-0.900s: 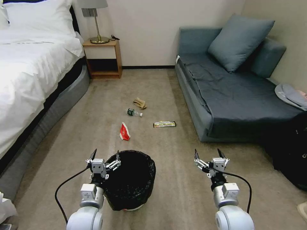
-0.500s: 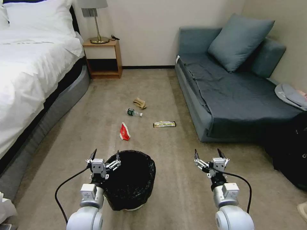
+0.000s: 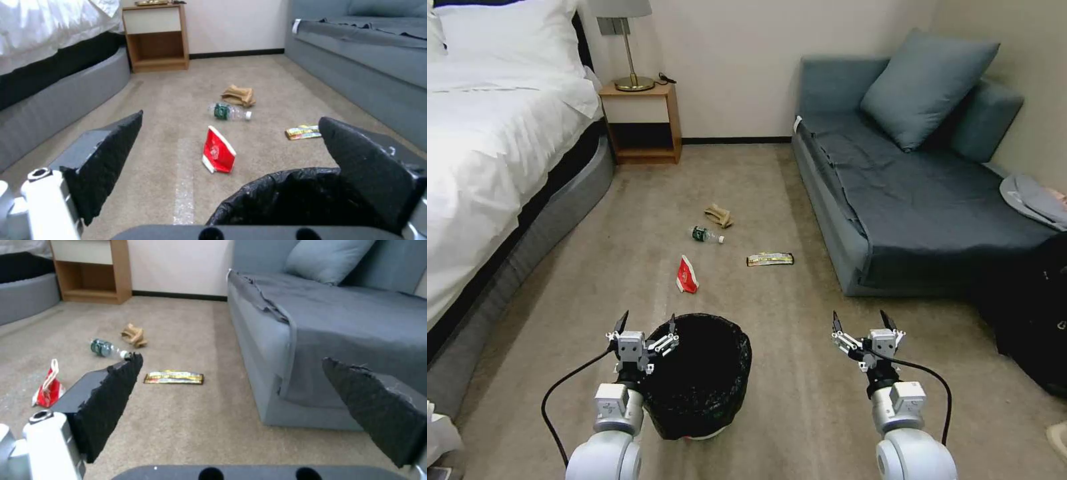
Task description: Pick up the trash bin, then pick up the garbage on the floor and place it into the trash bin.
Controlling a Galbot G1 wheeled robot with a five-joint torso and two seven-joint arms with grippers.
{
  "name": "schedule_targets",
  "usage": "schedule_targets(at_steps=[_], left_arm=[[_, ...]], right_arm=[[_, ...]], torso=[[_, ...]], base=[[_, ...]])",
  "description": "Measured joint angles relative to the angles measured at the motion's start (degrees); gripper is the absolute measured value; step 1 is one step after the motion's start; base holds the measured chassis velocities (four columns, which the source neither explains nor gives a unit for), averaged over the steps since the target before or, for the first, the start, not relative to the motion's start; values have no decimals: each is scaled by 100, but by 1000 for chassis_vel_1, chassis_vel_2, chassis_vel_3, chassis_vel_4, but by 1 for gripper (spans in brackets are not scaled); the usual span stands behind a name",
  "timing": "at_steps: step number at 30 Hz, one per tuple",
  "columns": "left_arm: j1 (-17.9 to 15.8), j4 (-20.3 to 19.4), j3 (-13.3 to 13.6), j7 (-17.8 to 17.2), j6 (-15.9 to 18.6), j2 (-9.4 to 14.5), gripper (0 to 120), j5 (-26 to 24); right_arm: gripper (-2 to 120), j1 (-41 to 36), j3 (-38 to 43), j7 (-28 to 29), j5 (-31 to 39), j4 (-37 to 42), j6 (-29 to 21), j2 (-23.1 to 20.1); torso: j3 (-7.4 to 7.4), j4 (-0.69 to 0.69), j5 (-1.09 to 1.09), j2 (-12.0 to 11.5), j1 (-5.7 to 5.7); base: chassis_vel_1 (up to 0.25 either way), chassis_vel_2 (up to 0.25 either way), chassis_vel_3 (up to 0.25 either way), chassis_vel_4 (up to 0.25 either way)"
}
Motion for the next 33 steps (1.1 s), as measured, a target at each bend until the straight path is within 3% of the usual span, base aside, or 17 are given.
schedule_targets(at_steps=[6, 8, 9, 12, 14, 15, 18, 20, 21, 27, 29, 30, 33], left_arm=[[-24, -8, -14, -16, 86, -19, 100, -20], [-124, -84, -78, -114, 435, -107, 100, -111], [-124, -84, -78, -114, 435, -107, 100, -111], [-347, -252, -216, -324, 1212, -303, 100, -309], [-379, -275, -235, -351, 1324, -332, 100, -337], [-458, -416, -278, -428, 1625, -399, 100, -425], [-465, -723, -232, -430, 1734, -395, 100, -476], [-433, -930, -144, -424, 1803, -369, 100, -505], [-416, -1039, -96, -424, 1858, -330, 100, -523], [-395, -1065, -23, -445, 2061, -107, 100, -594], [-336, -1168, -3, -654, 2464, 13, 100, -844], [-336, -1168, -3, -654, 2464, 13, 100, -844], [-226, -1377, 17, -1177, 3413, 280, 100, -1414]], right_arm=[[100, 5, 0, 10, 0, 2, -14, 2], [100, 34, -4, 128, -9, 76, -198, 42], [100, 34, -4, 128, -9, 76, -198, 42], [100, 155, -27, 592, -66, 381, -911, 207], [100, 176, -33, 677, -77, 436, -1041, 236], [100, 216, -40, 807, -96, 537, -1241, 284], [100, 257, -51, 958, -159, 725, -1567, 309], [100, 275, -55, 1023, -188, 840, -1720, 308], [100, 274, -61, 1033, -192, 857, -1764, 302], [100, 252, -95, 1048, -195, 919, -1823, 251], [100, 238, -107, 1051, -197, 920, -1832, 230], [100, 238, -107, 1051, -197, 920, -1832, 230], [100, 238, -112, 1056, -199, 903, -1836, 209]], torso=[[0, 0, 0, 0, 0], [0, 0, 0, 0, 0], [0, 0, 0, 0, 0], [0, 0, 0, 0, 0], [0, 0, 0, 0, 0], [0, 0, -3, 0, 0], [0, -1, 6, 0, 0], [0, 0, -6, 0, 0], [0, 0, 4, 0, 0], [0, 0, 0, 0, 0], [0, 0, -1, 0, 0], [0, 0, -1, 0, 0], [0, 0, 0, 0, 0]], base=[[0, 0, 0, 0], [0, 0, 0, 0], [0, 0, 0, 0], [0, 0, 0, 0], [0, 0, 0, 0], [0, 0, 0, 0], [0, 0, 0, 0], [0, 0, 0, 0], [0, 0, 0, 0], [0, 0, 0, 0], [0, 0, 0, 0], [0, 0, 0, 0], [0, 0, 0, 0]])
